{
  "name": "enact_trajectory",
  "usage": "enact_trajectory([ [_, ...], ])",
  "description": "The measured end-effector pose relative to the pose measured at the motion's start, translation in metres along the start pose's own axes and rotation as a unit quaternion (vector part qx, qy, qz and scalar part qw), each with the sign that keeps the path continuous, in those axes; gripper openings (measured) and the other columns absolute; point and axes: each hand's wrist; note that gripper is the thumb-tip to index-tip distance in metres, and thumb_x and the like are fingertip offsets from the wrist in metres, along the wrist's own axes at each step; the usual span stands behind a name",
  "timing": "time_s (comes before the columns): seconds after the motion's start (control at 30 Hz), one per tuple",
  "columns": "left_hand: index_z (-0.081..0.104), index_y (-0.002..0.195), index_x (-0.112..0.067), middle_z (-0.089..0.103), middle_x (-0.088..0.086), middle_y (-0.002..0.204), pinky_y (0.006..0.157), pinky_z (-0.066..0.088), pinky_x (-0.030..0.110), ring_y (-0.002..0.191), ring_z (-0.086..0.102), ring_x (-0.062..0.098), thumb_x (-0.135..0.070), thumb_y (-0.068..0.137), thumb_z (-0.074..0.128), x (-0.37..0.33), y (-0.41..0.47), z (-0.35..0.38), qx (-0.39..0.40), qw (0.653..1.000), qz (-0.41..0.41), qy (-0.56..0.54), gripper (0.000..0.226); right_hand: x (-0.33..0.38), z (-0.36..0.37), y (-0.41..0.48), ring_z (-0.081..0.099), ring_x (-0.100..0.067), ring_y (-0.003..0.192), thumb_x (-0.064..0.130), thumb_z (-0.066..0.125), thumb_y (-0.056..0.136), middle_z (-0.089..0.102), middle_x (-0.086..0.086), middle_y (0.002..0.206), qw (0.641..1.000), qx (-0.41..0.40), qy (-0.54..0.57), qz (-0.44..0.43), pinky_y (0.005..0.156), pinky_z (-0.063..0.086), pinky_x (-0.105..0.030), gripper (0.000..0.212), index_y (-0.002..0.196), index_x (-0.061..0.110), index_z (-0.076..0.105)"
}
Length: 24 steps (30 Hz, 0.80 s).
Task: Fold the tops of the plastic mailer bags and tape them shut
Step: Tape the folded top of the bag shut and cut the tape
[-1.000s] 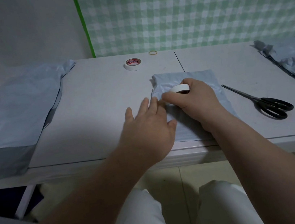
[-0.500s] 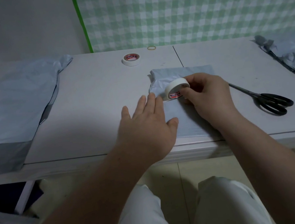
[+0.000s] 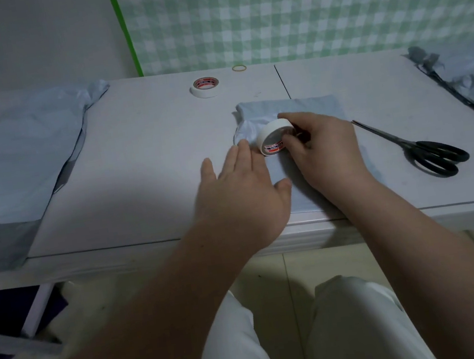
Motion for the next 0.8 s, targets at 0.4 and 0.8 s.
enact_trajectory([
  [0.4,0.004,0.151,-0.009,0.000,0.008,0.160,0.115,-0.001,0.052,0.148,0.002,0.018,-0.053,0.097,0.018,-0.002,0.000,-0.002,-0.004,1.000,-0.008,-0.002,0.071,-0.002,-0.004,-0.003,0.056,-0.029,0.099,0.003,0.044,0.093,0.062,-0.016,0.105,0.999,-0.014,-0.036,0.025,0.072,0.025,-0.012,0.043,0.131,0.017,0.056],
  [0.8,0.002,0.151,-0.010,-0.002,0.008,0.160,0.116,-0.002,0.052,0.148,-0.001,0.019,-0.052,0.097,0.016,-0.002,-0.001,-0.004,0.009,1.000,-0.005,-0.004,0.070,-0.003,-0.016,-0.002,0.052,-0.032,0.097,-0.002,0.039,0.091,0.054,-0.015,0.102,0.993,0.023,-0.111,0.014,0.072,0.028,-0.024,0.052,0.137,0.021,0.051],
])
Point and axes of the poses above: each hand's wrist, its own y-axis towards the middle knuckle, its own z-axis out of the palm, x = y × z
